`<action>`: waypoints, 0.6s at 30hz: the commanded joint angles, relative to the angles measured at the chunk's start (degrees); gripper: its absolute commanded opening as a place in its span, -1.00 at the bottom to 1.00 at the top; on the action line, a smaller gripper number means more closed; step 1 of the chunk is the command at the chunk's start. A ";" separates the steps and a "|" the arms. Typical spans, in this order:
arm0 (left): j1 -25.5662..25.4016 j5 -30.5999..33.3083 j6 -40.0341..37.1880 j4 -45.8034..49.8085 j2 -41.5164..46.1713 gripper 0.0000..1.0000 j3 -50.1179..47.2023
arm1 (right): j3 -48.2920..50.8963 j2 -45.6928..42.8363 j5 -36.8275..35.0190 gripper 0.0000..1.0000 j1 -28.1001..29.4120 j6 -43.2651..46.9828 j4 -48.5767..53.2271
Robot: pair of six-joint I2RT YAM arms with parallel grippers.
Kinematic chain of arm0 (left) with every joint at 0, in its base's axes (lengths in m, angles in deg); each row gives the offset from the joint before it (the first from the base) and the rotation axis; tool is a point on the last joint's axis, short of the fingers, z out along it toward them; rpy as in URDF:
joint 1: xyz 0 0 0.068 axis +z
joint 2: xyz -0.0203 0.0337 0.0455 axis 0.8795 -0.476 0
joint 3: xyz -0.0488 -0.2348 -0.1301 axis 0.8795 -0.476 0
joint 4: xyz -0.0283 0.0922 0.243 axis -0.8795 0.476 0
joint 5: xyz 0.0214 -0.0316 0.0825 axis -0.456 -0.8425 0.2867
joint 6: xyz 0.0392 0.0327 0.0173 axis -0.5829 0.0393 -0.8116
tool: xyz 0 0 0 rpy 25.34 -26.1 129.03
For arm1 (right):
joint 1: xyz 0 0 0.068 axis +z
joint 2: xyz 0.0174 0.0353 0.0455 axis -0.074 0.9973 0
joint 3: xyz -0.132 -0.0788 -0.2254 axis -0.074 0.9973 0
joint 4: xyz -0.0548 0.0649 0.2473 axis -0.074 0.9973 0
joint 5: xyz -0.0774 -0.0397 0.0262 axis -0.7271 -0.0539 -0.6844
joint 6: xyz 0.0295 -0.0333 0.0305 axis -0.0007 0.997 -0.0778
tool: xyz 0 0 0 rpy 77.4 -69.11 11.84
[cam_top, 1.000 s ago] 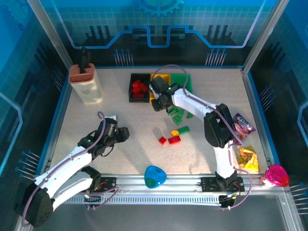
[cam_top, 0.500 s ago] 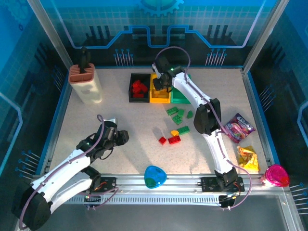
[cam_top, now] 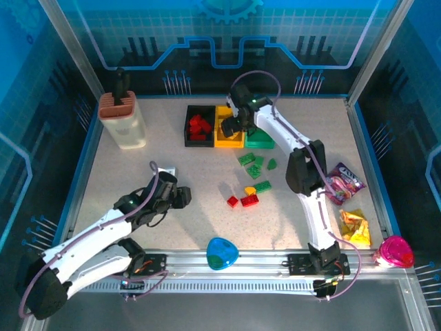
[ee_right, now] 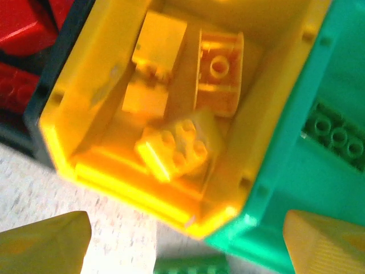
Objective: Sort the legos into containers by color
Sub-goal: Place the lego in the container, then pick up the lego from the center of the table.
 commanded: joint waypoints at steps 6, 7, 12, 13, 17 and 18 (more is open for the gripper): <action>-4.35 -2.33 -6.69 -3.00 -11.55 0.26 9.21 | 23.97 -23.11 0.99 0.76 -0.08 -3.21 -13.65; -4.87 -2.50 -7.49 -3.08 -13.17 0.26 10.32 | 26.60 -25.22 1.26 0.76 -0.36 -3.69 -14.67; -6.68 -6.52 -11.95 -3.55 -21.64 0.26 17.28 | 40.91 -36.26 4.62 0.78 -2.95 -6.92 -20.78; -6.97 -7.65 -12.92 -3.82 -23.45 0.26 18.77 | 44.43 -38.47 5.33 0.78 -3.66 -7.53 -22.15; -8.11 -12.26 -16.95 -2.36 -31.83 0.26 25.95 | 53.26 -45.35 7.59 0.79 -6.56 -9.78 -25.26; -8.45 -13.07 -17.89 -1.25 -33.89 0.26 27.95 | 54.59 -46.52 7.71 0.79 -6.97 -9.91 -25.41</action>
